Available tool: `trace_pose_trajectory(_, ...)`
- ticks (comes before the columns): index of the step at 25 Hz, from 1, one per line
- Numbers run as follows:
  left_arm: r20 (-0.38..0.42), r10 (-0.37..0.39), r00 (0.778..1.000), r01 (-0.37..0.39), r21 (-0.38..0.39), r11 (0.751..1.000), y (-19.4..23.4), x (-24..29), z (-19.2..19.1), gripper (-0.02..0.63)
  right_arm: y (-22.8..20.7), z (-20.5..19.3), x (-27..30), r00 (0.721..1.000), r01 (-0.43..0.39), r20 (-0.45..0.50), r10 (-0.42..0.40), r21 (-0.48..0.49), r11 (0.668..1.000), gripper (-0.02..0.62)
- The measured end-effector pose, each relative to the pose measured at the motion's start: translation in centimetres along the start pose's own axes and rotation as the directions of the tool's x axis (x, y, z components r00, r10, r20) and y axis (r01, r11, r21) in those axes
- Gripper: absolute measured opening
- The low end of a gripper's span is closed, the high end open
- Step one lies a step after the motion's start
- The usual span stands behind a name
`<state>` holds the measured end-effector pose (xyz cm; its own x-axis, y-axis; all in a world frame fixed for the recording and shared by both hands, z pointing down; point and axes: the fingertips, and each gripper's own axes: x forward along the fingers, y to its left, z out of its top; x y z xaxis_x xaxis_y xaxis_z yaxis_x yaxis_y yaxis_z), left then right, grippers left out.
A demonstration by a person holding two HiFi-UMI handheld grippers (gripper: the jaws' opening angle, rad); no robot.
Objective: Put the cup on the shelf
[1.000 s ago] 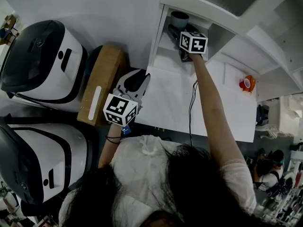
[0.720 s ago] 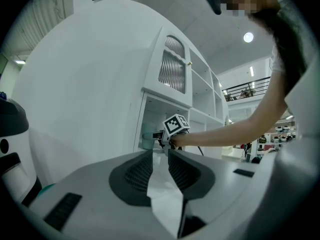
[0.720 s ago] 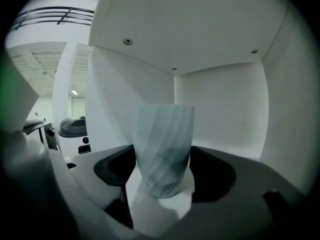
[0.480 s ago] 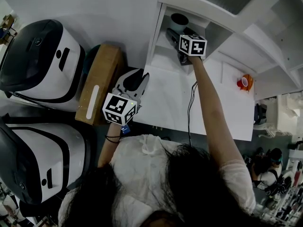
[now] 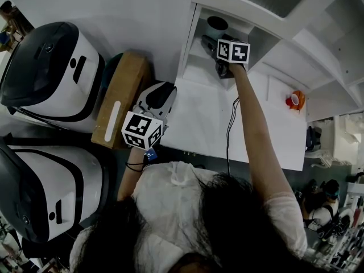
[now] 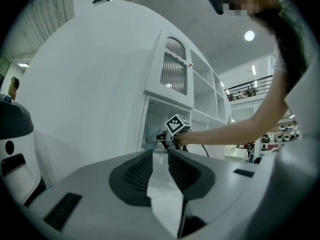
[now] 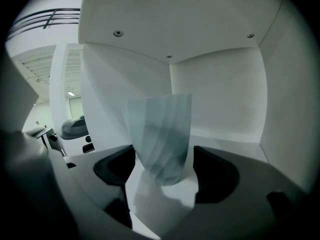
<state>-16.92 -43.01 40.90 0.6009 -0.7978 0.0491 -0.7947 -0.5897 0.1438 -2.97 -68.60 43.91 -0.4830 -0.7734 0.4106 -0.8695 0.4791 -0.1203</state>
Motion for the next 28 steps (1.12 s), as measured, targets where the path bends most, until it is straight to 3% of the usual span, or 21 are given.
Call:
trace_pose_trajectory(5, 0.001, 0.007, 1.000, -0.007, -0.003, 1.000, -0.2, -0.2, 0.0, 0.092, -0.4, -0.9, -1.6, 1.000, 0.013, -0.026, -0.012, 0.013, 1.000, 0.345)
trace_pose_trajectory(9, -0.003, 0.004, 1.000, -0.004, -0.002, 1.000, -1.0, -0.3, -0.2, 0.092, 0.7, -0.5, -4.3, 0.998, -0.020, 0.056, 0.019, 0.009, 1.000, 0.345)
trace_pose_trajectory(17, -0.017, -0.013, 1.000, 0.013, 0.000, 1.000, -4.3, -0.2, -0.7, 0.092, 4.1, -2.8, -12.0, 0.987, -0.055, 0.144, 0.070, -0.107, 0.993, 0.344)
trace_pose_trajectory(28, -0.042, -0.025, 0.999, 0.025, -0.002, 1.000, -11.4, -0.7, -2.2, 0.092, 8.4, -8.6, -24.2, 0.957, -0.139, 0.254, 0.140, -0.025, 0.990, 0.344)
